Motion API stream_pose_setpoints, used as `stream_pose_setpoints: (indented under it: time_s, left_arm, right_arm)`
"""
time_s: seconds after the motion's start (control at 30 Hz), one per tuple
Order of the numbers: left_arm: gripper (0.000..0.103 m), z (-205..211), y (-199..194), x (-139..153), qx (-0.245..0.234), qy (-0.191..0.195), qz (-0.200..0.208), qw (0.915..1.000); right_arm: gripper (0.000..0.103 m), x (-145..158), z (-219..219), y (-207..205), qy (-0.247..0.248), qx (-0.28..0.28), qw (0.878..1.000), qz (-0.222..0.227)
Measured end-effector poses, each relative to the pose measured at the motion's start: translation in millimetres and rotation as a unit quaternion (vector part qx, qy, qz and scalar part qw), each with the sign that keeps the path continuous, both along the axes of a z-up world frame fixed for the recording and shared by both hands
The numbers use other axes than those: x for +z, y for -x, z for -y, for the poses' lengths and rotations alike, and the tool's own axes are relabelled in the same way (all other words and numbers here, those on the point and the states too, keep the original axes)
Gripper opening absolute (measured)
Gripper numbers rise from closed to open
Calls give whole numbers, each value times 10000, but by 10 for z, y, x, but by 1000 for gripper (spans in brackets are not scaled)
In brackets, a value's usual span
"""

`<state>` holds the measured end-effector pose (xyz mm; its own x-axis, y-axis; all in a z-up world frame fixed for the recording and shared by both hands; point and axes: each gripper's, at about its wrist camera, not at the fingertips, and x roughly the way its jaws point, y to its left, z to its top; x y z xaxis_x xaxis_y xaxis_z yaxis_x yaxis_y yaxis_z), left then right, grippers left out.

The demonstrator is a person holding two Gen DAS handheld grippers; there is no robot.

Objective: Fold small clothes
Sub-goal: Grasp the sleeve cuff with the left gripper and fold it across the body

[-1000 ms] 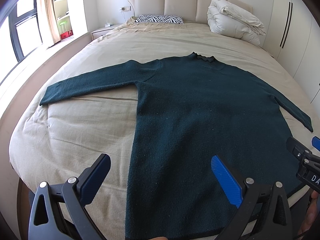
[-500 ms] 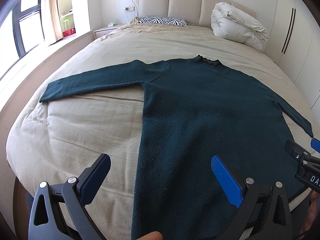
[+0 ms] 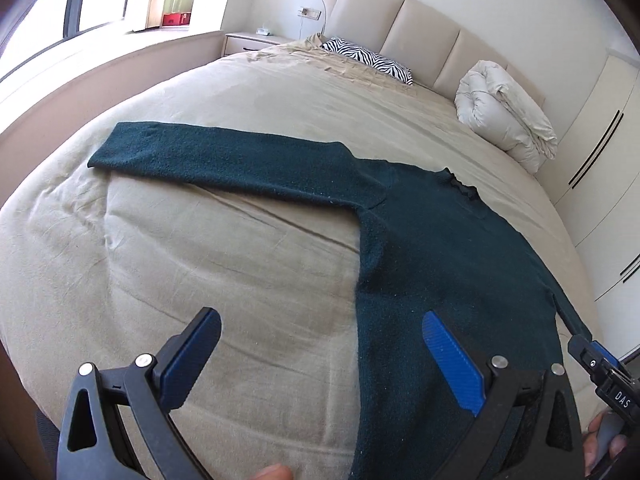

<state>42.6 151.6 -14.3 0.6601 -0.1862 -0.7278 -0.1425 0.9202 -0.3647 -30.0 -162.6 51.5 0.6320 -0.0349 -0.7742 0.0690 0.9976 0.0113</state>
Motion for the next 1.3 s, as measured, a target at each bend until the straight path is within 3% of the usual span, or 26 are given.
stream_pose_setpoints:
  time_s: [0.07,0.13,0.23,0.3,0.37,0.47,0.53,0.63,0.67,0.73,0.8,0.83,0.87,0.9,1.0,1.13,1.2,1.3]
  left_arm:
    - [103,-202,-93,-75,-33,516,-166,9985]
    - [103,-488,-185,-218,261,1086,-504,9925]
    - [103,-1082,-214,-291,1103,1771,-69,9780]
    - [103,-1485,-278,-357,1631,2169,178,9623]
    - [102,-1861,-388,-472,2073,2649,334,9411]
    - [102,-2247,-587,-605,2559,2837,378,9234]
    - [99,-2422,-679,-744,2821,3123,342,9065]
    - [98,-2587,-725,-917,3159,3511,425,8804]
    - [97,-2608,-744,-924,3208,3540,530,8769]
    - [87,-2601,-843,-927,3205,3425,589,8812]
    - [49,-2628,-1001,-986,3111,3399,496,8861]
    - [38,-2656,-1074,-1042,3038,3471,424,8862]
    - [16,-2660,-1144,-1064,2977,3487,349,8880]
    - [8,-2628,-1206,-1032,2932,3341,309,8952]
    - [8,-2348,-1398,-652,2476,2475,514,9353]
    - [8,-1428,-1833,-16,1276,1221,698,9818]
    - [9,-760,-2043,235,528,539,801,9939]
    - [9,382,-2224,375,-562,-482,838,9937]
  right_arm:
    - [103,38,-33,-57,-307,123,9994,105]
    - [103,80,-81,-129,-710,276,9969,206]
    - [103,113,-171,-214,-1115,432,9923,312]
    - [103,128,-254,-273,-1221,536,9905,348]
    - [102,125,-301,-329,-1322,631,9885,382]
    - [93,75,-350,-450,-1557,684,9850,279]
    - [84,4,-357,-545,-1731,673,9825,142]
    - [82,-105,-370,-656,-1870,624,9804,28]
    - [80,-151,-374,-687,-1891,629,9799,1]
    - [76,-221,-386,-745,-1951,621,9788,-44]
    - [72,-280,-365,-787,-2060,594,9767,-79]
    - [72,-298,-359,-808,-2098,571,9760,-89]
    - [72,-315,-326,-821,-2139,544,9753,-98]
    - [72,-323,-298,-828,-2178,522,9746,-85]
    - [70,-342,-163,-826,-2226,407,9741,-19]
    - [67,-430,154,-850,-2450,97,9695,-48]
    - [65,-465,341,-861,-2592,-82,9658,-25]
    - [65,-510,644,-851,-2677,-346,9629,75]
